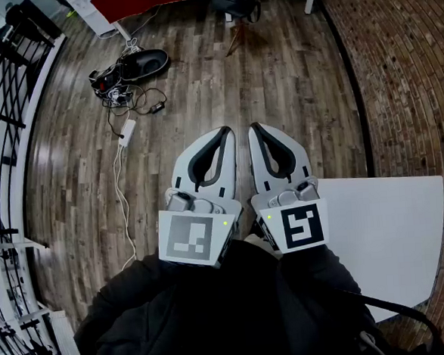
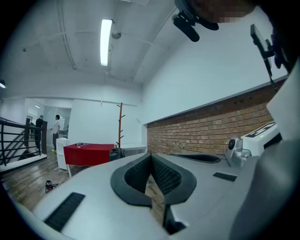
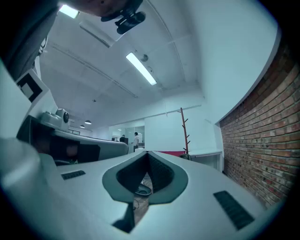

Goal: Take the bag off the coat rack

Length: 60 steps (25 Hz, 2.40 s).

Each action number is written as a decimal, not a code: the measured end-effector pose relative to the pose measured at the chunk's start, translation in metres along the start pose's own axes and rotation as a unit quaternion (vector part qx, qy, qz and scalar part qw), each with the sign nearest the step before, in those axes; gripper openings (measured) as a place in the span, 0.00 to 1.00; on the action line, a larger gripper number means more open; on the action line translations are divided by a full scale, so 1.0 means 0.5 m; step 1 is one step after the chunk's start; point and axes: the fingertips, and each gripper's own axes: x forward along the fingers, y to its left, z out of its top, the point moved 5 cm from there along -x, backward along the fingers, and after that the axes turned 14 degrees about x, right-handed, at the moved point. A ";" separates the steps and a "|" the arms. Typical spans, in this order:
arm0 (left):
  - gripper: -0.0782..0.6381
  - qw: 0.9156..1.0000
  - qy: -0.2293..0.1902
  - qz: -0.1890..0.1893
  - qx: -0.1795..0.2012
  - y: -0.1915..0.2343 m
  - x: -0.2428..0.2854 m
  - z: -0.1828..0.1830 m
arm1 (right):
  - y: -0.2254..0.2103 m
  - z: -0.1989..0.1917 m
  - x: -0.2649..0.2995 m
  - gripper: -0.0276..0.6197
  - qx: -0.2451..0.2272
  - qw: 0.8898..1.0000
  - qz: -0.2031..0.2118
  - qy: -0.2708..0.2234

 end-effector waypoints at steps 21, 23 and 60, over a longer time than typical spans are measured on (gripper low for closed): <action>0.12 0.999 0.008 0.041 0.007 0.071 0.124 -0.032 | -0.087 -0.016 0.104 0.05 0.021 1.000 0.018 0.014; 0.12 0.999 0.008 0.048 -0.005 0.117 0.145 -0.055 | -0.085 -0.023 0.151 0.05 0.009 1.000 0.014 0.019; 0.12 1.000 -0.022 0.014 -0.017 0.628 0.537 -0.189 | -0.148 -0.054 0.801 0.05 -0.036 0.998 -0.041 0.007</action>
